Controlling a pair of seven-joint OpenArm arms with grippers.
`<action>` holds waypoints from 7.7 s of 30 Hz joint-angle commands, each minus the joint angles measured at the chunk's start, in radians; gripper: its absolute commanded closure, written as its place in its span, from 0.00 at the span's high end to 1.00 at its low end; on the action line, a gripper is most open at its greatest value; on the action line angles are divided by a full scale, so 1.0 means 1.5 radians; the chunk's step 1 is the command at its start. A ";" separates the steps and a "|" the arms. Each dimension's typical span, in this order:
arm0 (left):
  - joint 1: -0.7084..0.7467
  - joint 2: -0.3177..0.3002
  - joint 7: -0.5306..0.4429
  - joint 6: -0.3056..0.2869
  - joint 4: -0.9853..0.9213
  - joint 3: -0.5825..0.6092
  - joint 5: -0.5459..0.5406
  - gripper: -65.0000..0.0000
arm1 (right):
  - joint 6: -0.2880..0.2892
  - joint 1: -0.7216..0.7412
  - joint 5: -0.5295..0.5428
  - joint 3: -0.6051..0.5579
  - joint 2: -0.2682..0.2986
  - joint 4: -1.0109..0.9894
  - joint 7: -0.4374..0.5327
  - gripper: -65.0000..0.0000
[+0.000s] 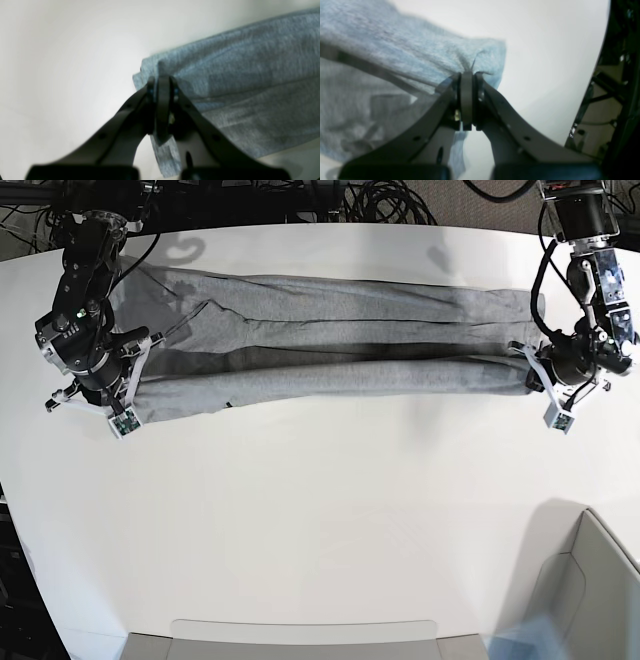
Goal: Fold the T-shirt properly
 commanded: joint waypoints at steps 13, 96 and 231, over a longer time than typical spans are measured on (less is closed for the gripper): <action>0.075 -0.012 -0.009 0.001 0.032 -0.046 0.002 0.00 | 0.010 -0.104 0.000 0.003 0.004 0.049 0.005 0.00; -0.102 -0.032 0.023 -0.048 -0.305 -0.184 0.169 0.00 | 0.010 -0.100 0.001 0.003 -0.028 0.047 0.010 0.34; 0.102 0.312 0.112 -0.048 0.188 -0.079 -0.019 0.05 | 0.036 -0.077 0.432 0.048 -0.117 -0.363 0.061 0.30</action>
